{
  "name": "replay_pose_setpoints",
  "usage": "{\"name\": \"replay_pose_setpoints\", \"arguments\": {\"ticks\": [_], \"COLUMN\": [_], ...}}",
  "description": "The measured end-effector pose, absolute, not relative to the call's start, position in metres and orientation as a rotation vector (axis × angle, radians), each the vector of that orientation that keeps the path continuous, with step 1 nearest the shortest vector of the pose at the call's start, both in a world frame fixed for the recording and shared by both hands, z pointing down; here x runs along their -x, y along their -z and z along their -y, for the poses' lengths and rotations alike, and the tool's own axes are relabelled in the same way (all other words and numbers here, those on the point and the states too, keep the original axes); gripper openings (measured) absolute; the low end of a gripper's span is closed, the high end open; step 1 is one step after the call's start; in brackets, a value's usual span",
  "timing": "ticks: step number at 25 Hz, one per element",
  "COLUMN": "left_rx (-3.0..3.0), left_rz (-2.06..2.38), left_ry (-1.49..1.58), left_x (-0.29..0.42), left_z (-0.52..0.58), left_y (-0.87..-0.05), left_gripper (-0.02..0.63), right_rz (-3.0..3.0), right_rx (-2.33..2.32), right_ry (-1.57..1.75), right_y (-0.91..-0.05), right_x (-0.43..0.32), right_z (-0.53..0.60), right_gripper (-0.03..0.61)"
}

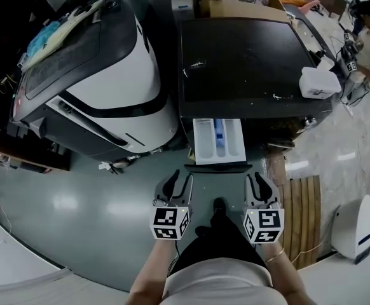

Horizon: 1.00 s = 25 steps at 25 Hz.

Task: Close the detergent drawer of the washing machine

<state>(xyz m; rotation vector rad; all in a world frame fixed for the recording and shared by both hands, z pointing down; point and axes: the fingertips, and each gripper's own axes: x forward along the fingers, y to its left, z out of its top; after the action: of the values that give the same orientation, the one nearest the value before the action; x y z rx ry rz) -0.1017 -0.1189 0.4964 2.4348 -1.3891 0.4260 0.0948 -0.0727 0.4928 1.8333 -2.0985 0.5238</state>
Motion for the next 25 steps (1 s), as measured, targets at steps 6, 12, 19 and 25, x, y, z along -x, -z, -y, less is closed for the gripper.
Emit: {"name": "replay_pose_setpoints", "arguments": {"ticks": [6,12,19,25], "left_rx": [-2.427,-2.410,-2.407,-2.411], "left_rz": [1.355,1.340,1.319,1.305], "left_ry": [-0.454,-0.476,-0.491,-0.498], "left_x": [0.096,0.095,0.091,0.088], "left_z": [0.120,0.124,0.129,0.131], "left_y": [-0.509,-0.521,-0.529,-0.532], "left_gripper": [0.143,0.146,0.146,0.138], "right_rz": [2.079,2.060,2.052,2.050], "right_rx": [-1.795,-1.769,-1.740,-1.726], "right_ry": [-0.560,-0.581,-0.591,-0.555], "right_y": [-0.510,-0.523,-0.532,-0.533], "right_x": [-0.096,-0.094,-0.094,-0.094], "right_z": [0.074,0.080,0.090,0.092], "right_gripper": [0.078,0.078,0.078,0.078]}}
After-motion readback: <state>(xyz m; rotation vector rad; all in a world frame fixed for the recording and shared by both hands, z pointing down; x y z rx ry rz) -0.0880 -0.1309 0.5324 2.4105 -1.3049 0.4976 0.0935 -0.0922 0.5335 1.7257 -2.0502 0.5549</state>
